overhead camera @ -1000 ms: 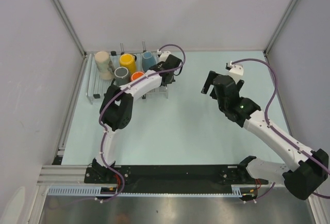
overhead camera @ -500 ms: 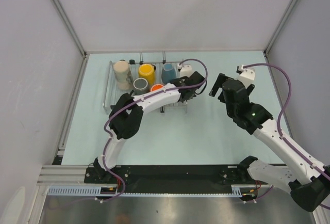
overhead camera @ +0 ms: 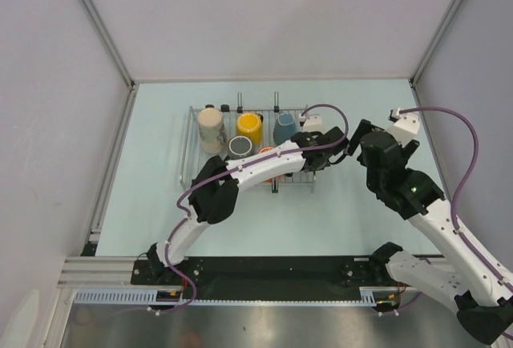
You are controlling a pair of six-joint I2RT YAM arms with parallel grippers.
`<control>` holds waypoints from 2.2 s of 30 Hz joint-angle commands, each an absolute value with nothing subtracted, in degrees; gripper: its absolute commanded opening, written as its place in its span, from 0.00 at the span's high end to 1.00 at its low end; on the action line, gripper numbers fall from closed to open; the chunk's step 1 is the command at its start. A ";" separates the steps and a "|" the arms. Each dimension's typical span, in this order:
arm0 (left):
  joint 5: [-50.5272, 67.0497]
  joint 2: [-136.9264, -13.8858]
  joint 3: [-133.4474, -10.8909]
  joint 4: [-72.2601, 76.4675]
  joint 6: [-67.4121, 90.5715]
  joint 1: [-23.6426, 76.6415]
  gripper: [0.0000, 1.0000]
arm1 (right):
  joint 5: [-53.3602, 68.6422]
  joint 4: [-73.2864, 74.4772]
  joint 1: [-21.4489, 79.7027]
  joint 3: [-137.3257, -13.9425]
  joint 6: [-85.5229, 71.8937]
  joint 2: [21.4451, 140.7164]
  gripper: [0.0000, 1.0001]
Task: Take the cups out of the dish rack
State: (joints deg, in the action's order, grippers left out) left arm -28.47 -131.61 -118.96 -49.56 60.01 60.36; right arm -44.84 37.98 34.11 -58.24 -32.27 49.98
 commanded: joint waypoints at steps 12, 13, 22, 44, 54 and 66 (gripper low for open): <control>-24.08 -134.30 -123.40 -48.78 66.53 68.82 1.00 | -46.49 41.40 34.89 -68.81 -33.84 40.97 0.00; -24.08 -134.21 -123.22 -48.69 66.53 68.99 1.00 | -46.49 41.57 34.89 -69.17 -33.58 40.78 0.00; -23.73 -134.21 -122.70 -48.60 66.09 72.51 1.00 | -45.79 42.80 34.89 -70.05 -33.84 42.10 0.00; -26.89 -132.11 -123.58 -50.26 57.23 74.97 0.86 | -45.00 41.57 34.89 -71.10 -32.43 42.72 0.00; -36.82 -117.43 -108.64 -46.85 53.70 74.97 0.08 | -44.21 42.19 35.07 -72.25 -33.48 43.24 0.00; -39.90 -112.07 -110.47 -45.00 47.02 74.88 0.00 | -46.32 44.03 34.98 -72.25 -32.61 41.31 0.00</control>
State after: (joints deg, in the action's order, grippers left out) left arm -37.98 -116.01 -108.38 -46.39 50.83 75.02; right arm -44.62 43.07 34.79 -70.22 -32.91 41.91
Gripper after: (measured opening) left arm 0.996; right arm 0.995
